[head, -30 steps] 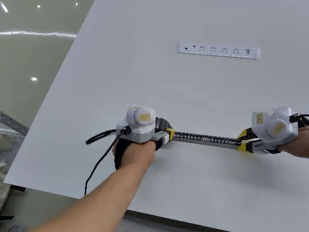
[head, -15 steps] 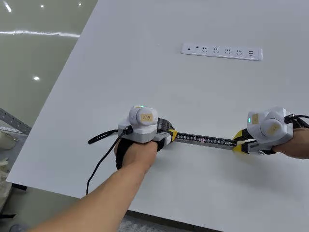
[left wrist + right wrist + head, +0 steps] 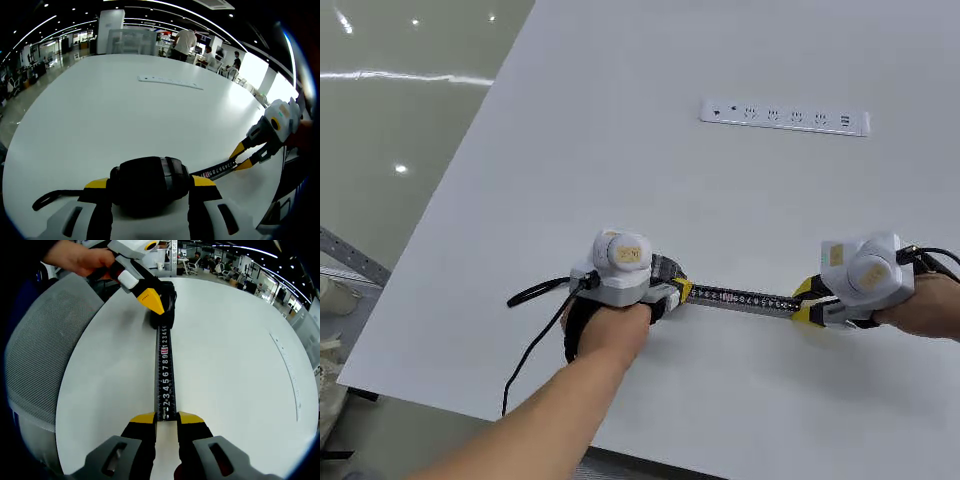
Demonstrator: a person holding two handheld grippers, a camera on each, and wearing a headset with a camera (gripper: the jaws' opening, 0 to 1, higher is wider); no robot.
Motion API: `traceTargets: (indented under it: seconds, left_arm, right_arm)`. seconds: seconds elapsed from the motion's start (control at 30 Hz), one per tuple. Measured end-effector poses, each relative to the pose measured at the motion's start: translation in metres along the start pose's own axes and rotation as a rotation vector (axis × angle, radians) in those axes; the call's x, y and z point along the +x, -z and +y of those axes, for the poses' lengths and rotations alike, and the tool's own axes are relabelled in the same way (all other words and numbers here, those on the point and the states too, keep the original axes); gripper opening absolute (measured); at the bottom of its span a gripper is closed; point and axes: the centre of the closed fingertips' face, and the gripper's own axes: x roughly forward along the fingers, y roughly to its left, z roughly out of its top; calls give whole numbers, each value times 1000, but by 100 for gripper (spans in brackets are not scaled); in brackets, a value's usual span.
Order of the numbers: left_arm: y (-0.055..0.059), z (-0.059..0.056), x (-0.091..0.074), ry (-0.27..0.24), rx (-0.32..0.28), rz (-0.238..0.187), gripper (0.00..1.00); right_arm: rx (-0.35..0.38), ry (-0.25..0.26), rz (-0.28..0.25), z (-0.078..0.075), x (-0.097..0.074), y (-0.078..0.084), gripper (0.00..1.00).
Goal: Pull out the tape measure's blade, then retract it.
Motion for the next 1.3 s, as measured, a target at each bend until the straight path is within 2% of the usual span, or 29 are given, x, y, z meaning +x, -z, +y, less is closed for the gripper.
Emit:
traceTargets:
  seconds: [0.37, 1.3]
  left_arm:
    - [0, 0, -1, 0, 2, 2, 57]
    - [1, -1, -1, 12, 2, 10, 57]
  right_arm:
    - [-6, -6, -19, 0, 12, -18, 12]
    - [-19, -26, -49, 1, 33, -50, 12]
